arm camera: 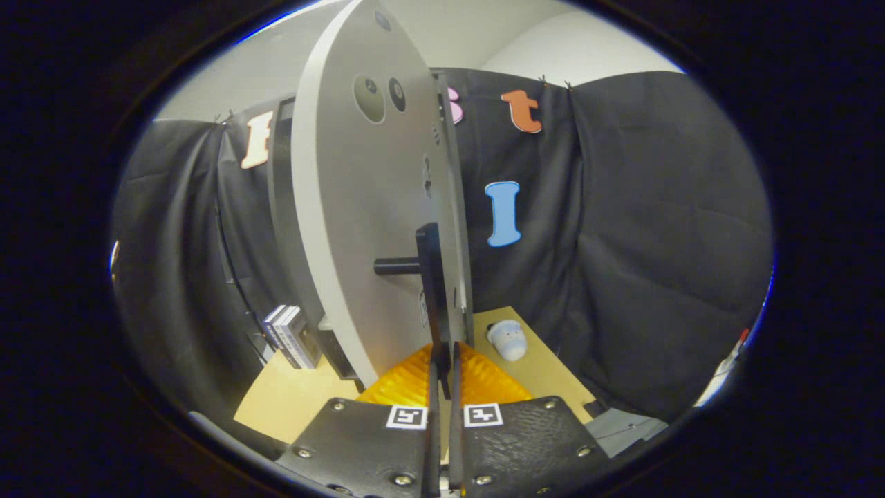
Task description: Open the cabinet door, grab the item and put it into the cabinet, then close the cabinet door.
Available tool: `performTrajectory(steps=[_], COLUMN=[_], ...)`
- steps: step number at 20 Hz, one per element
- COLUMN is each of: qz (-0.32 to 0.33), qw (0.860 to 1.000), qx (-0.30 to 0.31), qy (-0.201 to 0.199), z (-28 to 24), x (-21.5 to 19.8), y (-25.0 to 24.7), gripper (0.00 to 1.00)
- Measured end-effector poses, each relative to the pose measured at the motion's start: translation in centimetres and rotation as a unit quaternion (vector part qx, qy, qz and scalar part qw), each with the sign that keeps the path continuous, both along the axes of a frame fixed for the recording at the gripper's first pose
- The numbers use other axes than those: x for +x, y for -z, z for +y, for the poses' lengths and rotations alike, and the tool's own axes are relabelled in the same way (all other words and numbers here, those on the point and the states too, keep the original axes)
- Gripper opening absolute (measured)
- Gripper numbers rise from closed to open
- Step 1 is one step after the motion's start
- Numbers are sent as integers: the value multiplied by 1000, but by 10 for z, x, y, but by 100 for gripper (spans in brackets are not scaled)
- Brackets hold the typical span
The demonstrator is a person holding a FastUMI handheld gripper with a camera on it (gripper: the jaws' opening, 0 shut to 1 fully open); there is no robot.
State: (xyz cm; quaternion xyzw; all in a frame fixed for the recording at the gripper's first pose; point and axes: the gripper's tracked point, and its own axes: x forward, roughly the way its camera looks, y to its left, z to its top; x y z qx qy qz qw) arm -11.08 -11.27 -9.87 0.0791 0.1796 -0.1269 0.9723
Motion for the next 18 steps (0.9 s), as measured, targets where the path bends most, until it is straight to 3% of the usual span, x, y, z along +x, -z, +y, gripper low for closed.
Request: performTrajectory(steps=[11, 18], qz=[6, -6], qw=[997, 990], qx=[-34, -87], qy=[62, 114], z=[-61, -84], x=[-26, -59], y=[2, -13], gripper=[4, 3])
